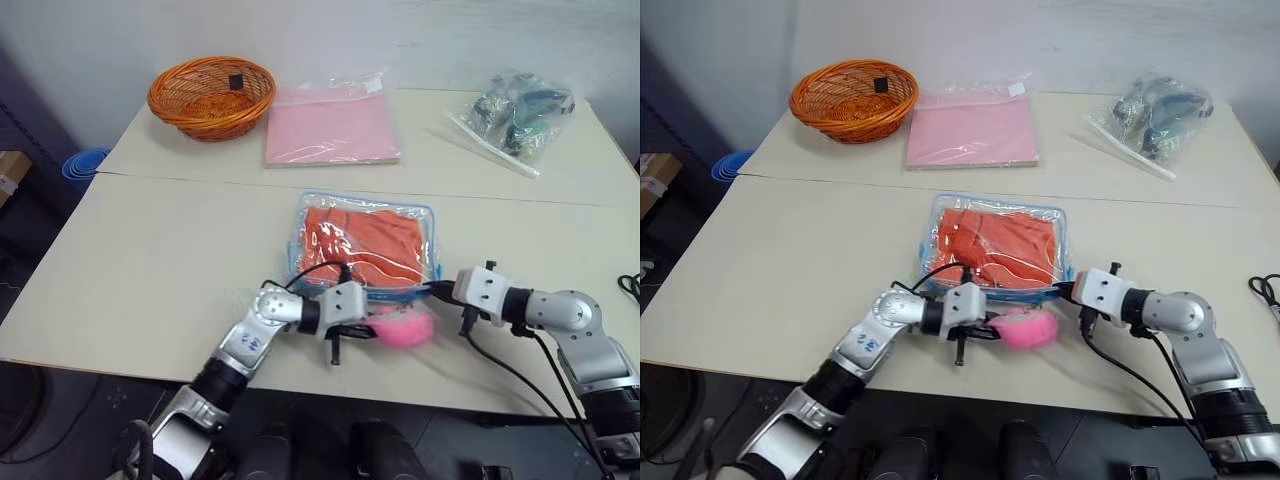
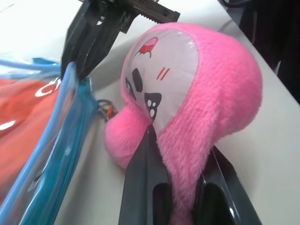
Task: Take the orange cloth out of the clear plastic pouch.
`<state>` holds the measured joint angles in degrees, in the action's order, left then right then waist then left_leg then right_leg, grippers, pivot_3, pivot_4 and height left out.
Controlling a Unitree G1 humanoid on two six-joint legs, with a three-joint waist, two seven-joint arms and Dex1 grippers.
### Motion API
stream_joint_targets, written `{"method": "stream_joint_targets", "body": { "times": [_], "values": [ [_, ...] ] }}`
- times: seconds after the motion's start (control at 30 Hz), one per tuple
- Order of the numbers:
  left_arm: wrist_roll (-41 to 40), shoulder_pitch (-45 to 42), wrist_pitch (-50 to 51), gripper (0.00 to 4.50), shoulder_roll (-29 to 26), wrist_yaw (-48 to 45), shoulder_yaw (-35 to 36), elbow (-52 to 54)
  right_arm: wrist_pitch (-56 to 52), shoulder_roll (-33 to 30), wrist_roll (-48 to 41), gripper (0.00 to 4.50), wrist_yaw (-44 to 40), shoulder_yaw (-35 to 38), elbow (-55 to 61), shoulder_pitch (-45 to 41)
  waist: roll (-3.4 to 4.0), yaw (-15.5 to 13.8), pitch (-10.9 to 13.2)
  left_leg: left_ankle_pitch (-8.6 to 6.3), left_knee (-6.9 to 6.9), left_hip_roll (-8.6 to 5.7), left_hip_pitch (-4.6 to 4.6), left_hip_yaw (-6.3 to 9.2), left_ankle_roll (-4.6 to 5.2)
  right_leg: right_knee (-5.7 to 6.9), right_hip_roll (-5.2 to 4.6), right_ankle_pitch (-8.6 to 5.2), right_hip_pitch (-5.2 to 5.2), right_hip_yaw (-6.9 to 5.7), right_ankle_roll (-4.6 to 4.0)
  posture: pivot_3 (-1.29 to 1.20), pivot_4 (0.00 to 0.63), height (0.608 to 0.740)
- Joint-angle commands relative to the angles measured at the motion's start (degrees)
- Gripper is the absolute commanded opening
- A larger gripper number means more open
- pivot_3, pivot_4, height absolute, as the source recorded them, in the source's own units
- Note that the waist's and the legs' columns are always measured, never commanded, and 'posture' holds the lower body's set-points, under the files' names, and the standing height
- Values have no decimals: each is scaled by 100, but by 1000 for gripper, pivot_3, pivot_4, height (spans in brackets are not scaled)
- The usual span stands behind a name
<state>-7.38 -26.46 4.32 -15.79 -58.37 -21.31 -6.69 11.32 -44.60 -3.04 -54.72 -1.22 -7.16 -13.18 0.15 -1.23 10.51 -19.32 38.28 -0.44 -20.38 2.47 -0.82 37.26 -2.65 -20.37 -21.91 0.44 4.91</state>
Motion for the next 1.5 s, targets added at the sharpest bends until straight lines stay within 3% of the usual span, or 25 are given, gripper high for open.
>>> {"method": "stream_joint_targets", "body": {
  "times": [0.03, 0.43, 0.67, 0.87, 0.97, 1.07, 1.2, 1.37, 1.5],
  "values": [
    [-544, 186, -72, 51, -423, -426, 495, 428, 116, -197, -31, 0, 10, 224, -191, 130, 0, 3, 0, 0, 0, 1, 0, 1, 0, 0, 0, 0, 0, 0, 0, 0, 150, 740],
    [-1594, 748, 669, 51, -2044, -1130, 1938, 398, 823, -399, -39, 0, -89, 259, -451, 268, 0, 4, 0, -2, -8, 0, 0, 7, 4, -19, -3, 0, 10, -4, 0, 0, 150, 740],
    [-2040, 362, 1351, 51, -2461, -951, 2907, -758, 1196, -560, -150, 0, -263, 306, -575, 304, 0, 24, 0, -3, -9, 1, 0, 9, 6, -18, -3, 0, 8, -9, 0, 0, 150, 740],
    [-1828, 47, 1270, 51, -2489, -661, 3114, -1731, 1507, -643, -364, 0, -612, 275, -688, 284, 0, 54, 0, -4, -11, 0, 0, 6, 6, -19, -3, 0, 6, -8, 0, 0, 150, 740],
    [-1900, 88, 1201, 51, -2376, -528, 3171, -1673, 1301, -549, -673, 0, -741, 324, -592, 252, -1, 87, 1, -4, -12, 1, -3, 7, 6, -16, -3, 0, 1, -8, 0, 0, 150, 740],
    [-2032, 288, 1292, 1011, -2327, -438, 3246, -1273, 518, -463, -1420, 0, -938, 452, -174, 403, -1, 126, 1, -3, -11, 3, -3, 8, 5, -14, -4, 0, 1, -8, 0, 0, 150, 740],
    [-1667, 560, 632, 2252, -2572, -217, 3453, -1321, 380, -445, -1912, 1032, -894, 868, 199, 690, -1, 149, 1, -4, -13, 5, -2, 7, 2, -14, -4, 0, -1, -6, 0, 0, 150, 740],
    [-1300, 770, -348, 3890, -3056, -403, 3613, -1771, 183, -489, -2501, 2823, -1024, 1649, 871, 1446, -3, 132, 2, -4, -18, 7, -2, 7, -1, -13, -3, 0, -3, -5, 0, 0, 150, 740],
    [-1215, 1068, -997, 3928, -3327, -798, 3681, -2114, -23, -468, -2701, 4334, -1089, 2200, 1364, 2235, -3, 128, 2, -7, -25, 6, -2, 6, 2, -25, -8, 0, 0, -3, 0, 0, 150, 740]
  ]
}}
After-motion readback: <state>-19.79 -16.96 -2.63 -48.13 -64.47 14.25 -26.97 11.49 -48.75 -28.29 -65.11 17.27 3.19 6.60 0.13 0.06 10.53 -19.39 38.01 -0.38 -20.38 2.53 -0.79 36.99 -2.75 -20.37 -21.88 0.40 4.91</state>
